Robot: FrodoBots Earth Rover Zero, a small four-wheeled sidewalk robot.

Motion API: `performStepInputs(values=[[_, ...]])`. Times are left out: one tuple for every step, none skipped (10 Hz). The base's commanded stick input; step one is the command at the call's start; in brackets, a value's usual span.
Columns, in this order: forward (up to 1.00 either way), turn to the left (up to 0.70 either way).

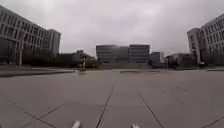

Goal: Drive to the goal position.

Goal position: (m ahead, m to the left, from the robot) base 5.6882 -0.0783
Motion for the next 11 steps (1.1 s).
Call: performStepInputs(values=[[0.7,0.0],[0.7,0.0],[0.7,0.0],[0.7,0.0],[0.7,0.0],[0.7,-0.13],[0.7,-0.29],[0.7,-0.3],[0.7,-0.28],[0.7,-0.22],[0.7,-0.02]])
